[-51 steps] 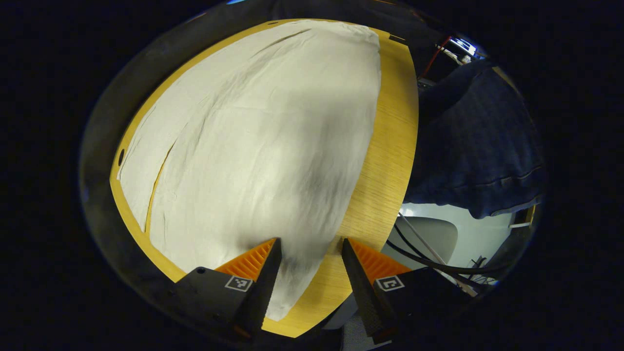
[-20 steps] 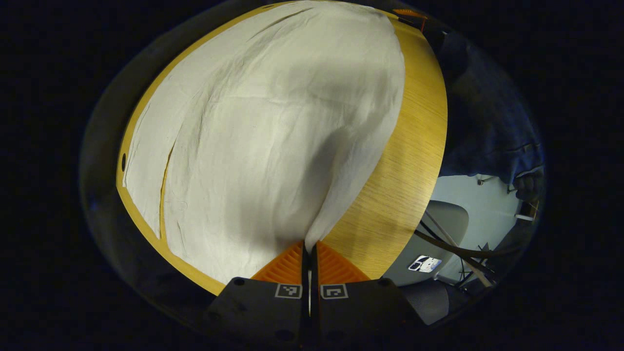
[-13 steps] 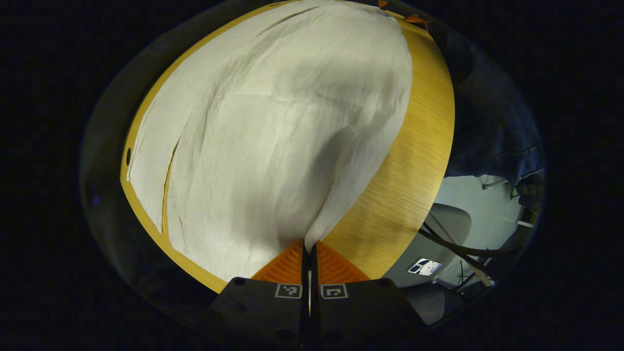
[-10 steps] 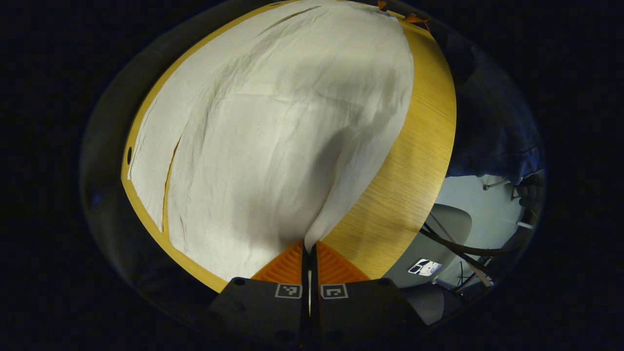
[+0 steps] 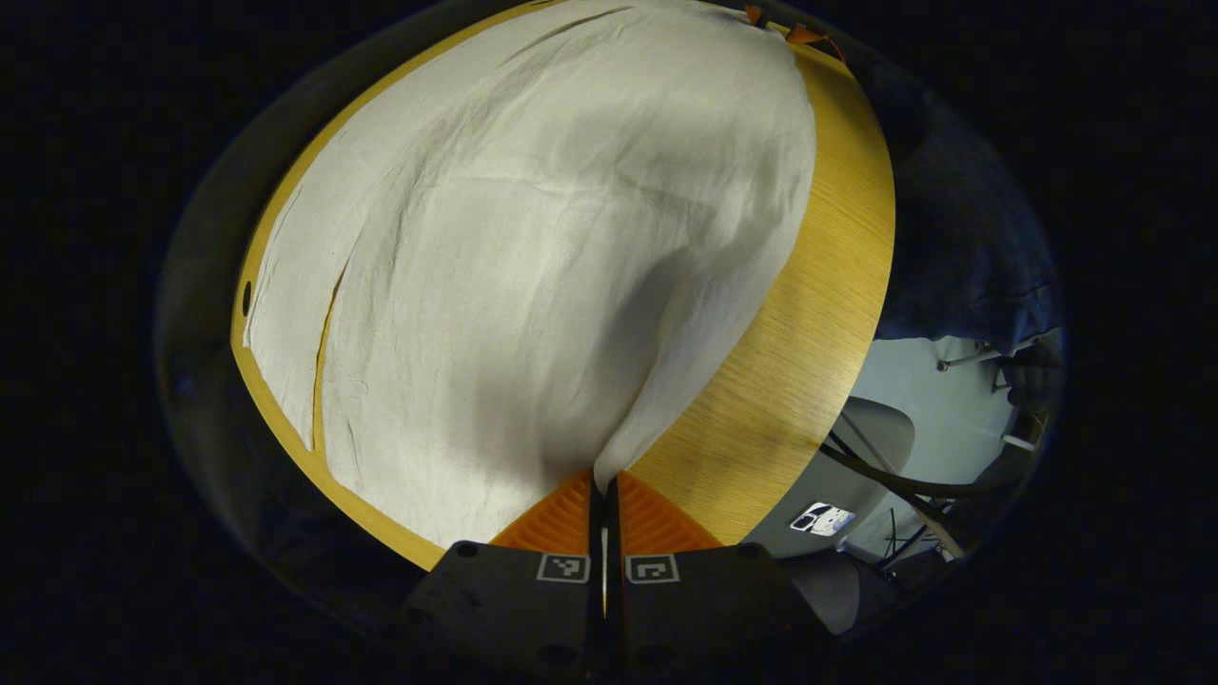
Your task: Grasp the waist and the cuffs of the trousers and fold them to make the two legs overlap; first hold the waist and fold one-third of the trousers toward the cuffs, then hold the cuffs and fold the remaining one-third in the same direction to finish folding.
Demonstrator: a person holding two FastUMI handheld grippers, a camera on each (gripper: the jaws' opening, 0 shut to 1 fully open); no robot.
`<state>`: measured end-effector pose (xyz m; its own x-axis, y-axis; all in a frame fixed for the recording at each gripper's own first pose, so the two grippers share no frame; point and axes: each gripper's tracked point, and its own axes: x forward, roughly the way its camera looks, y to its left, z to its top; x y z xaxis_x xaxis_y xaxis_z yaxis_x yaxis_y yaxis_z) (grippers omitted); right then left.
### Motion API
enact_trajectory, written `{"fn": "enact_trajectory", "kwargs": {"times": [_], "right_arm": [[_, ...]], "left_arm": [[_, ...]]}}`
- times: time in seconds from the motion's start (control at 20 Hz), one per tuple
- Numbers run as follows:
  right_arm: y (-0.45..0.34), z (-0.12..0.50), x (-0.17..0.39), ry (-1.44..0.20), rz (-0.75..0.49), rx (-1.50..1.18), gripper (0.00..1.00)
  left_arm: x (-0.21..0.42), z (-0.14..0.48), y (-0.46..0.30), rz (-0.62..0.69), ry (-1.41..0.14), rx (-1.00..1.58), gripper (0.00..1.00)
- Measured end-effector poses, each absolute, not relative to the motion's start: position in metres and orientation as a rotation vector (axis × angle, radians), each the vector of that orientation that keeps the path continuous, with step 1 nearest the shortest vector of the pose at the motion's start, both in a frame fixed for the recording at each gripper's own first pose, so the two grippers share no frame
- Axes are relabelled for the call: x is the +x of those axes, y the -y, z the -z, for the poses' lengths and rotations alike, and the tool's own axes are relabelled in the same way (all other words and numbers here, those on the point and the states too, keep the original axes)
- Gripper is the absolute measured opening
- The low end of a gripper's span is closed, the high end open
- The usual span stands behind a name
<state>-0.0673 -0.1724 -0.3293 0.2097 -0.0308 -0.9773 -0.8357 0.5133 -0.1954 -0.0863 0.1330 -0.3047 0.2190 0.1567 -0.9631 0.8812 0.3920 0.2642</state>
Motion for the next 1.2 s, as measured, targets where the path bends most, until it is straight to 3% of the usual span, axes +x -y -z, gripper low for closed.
{"fn": "enact_trajectory", "kwargs": {"times": [0.05, 0.15, 0.25, 0.3, 0.35, 0.4, 0.45, 0.65, 0.95, 1.1, 1.2], "right_arm": [[0.172, 0.330, -0.066, -1.245, -0.673, -0.880, 0.66], [0.174, 0.328, -0.065, -1.260, -0.647, -0.881, 0.55], [0.177, 0.325, -0.061, -1.255, -0.627, -0.890, 0.41], [0.178, 0.325, -0.061, -1.250, -0.620, -0.895, 0.23], [0.177, 0.326, -0.061, -1.245, -0.619, -0.899, 0.18], [0.177, 0.328, -0.061, -1.235, -0.624, -0.906, 0.20], [0.177, 0.326, -0.061, -1.231, -0.625, -0.912, 0.14], [0.177, 0.324, -0.061, -1.228, -0.608, -0.891, 0.09], [0.177, 0.322, -0.057, -1.197, -0.537, -0.850, 0.09], [0.176, 0.314, -0.054, -1.162, -0.449, -0.786, 0.09], [0.175, 0.302, -0.048, -1.117, -0.363, -0.710, 0.10]], "left_arm": [[-0.086, 0.305, -0.133, 0.665, -1.272, 1.069, 0.00], [-0.086, 0.304, -0.132, 0.655, -1.276, 1.052, 0.00], [-0.087, 0.305, -0.132, 0.655, -1.276, 1.043, 0.00], [-0.087, 0.306, -0.132, 0.656, -1.276, 1.042, 0.00], [-0.087, 0.306, -0.132, 0.657, -1.277, 1.043, 0.00], [-0.087, 0.306, -0.132, 0.661, -1.277, 1.047, 0.00], [-0.088, 0.306, -0.132, 0.666, -1.274, 1.051, 0.00], [-0.087, 0.306, -0.133, 0.675, -1.252, 1.070, 0.00], [-0.087, 0.306, -0.131, 0.641, -1.248, 1.015, 0.00], [-0.082, 0.301, -0.127, 0.562, -1.198, 0.960, 0.00], [-0.068, 0.287, -0.120, 0.434, -1.111, 0.860, 0.00]]}}
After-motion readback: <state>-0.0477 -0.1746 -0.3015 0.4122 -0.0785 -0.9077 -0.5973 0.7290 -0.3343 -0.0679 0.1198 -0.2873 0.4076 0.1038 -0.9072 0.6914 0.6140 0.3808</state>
